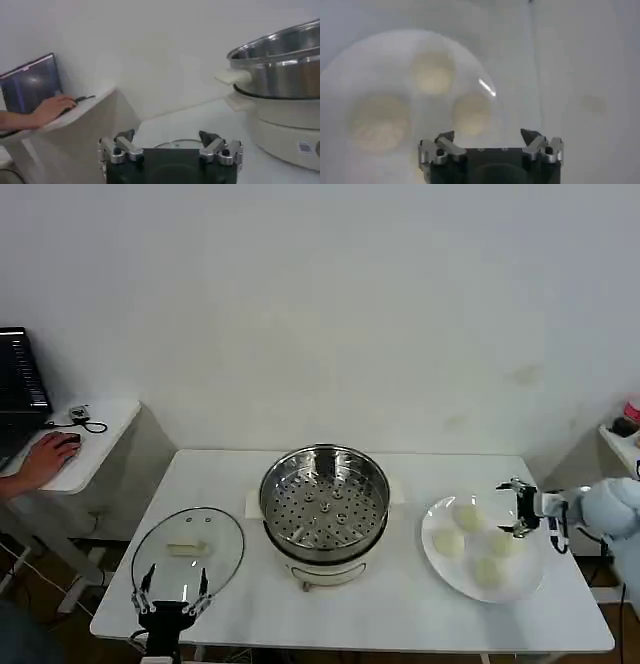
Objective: Take steamed baozi put them in steamer then cover it.
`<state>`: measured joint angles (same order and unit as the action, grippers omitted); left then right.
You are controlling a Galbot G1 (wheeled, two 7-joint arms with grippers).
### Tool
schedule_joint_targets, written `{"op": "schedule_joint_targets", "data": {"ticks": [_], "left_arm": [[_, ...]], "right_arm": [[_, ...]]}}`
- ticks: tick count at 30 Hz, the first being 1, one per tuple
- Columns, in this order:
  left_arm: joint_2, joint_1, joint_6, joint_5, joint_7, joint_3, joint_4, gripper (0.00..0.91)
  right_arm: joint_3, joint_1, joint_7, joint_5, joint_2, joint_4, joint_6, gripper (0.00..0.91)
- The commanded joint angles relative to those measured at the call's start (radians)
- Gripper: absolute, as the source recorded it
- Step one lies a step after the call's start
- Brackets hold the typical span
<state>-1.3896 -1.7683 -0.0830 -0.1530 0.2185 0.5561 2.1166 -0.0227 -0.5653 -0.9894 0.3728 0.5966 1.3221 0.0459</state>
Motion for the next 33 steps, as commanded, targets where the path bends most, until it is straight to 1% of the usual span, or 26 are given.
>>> {"op": "schedule_joint_targets", "data": {"ticks": [1, 2, 6, 11, 14, 16, 24, 30, 31, 32, 33], "left_arm": [[-0.005, -0.004, 0.0, -0.02, 0.031, 0.006, 0.016, 0.907], [-0.006, -0.005, -0.001, -0.021, 0.03, 0.008, 0.018, 0.907], [-0.005, -0.01, 0.0, -0.021, 0.029, 0.016, 0.021, 0.907], [-0.003, -0.01, 0.0, -0.02, 0.029, 0.028, 0.023, 0.907], [-0.001, -0.009, 0.0, -0.019, 0.029, 0.032, 0.024, 0.907], [-0.001, -0.005, 0.0, -0.018, 0.029, 0.034, 0.021, 0.907], [0.0, 0.001, 0.0, -0.019, 0.029, 0.031, 0.016, 0.907], [-0.001, -0.005, 0.002, -0.019, 0.03, 0.033, 0.021, 0.907], [-0.002, -0.006, 0.002, -0.019, 0.031, 0.034, 0.02, 0.907], [-0.002, -0.007, 0.002, -0.019, 0.031, 0.034, 0.021, 0.907], [-0.002, -0.008, 0.003, -0.019, 0.031, 0.035, 0.022, 0.907]], "right_arm": [[0.371, 0.328, -0.121, 0.051, 0.035, -0.222, 0.049, 0.907], [0.384, 0.335, -0.115, 0.047, 0.062, -0.237, 0.05, 0.907], [0.423, 0.348, -0.101, 0.024, 0.107, -0.264, 0.041, 0.907], [0.447, 0.359, -0.095, 0.041, 0.155, -0.299, 0.034, 0.907], [0.457, 0.361, -0.091, 0.044, 0.169, -0.314, 0.03, 0.907], [0.457, 0.357, -0.082, 0.063, 0.18, -0.326, 0.027, 0.907], [0.461, 0.363, -0.062, 0.064, 0.208, -0.365, 0.023, 0.897], [0.462, 0.369, -0.053, 0.073, 0.227, -0.375, 0.017, 0.786], [0.462, 0.37, -0.053, 0.077, 0.228, -0.377, 0.015, 0.746], [0.463, 0.371, -0.053, 0.079, 0.229, -0.379, 0.015, 0.736], [0.465, 0.372, -0.053, 0.082, 0.23, -0.381, 0.015, 0.705]]}}
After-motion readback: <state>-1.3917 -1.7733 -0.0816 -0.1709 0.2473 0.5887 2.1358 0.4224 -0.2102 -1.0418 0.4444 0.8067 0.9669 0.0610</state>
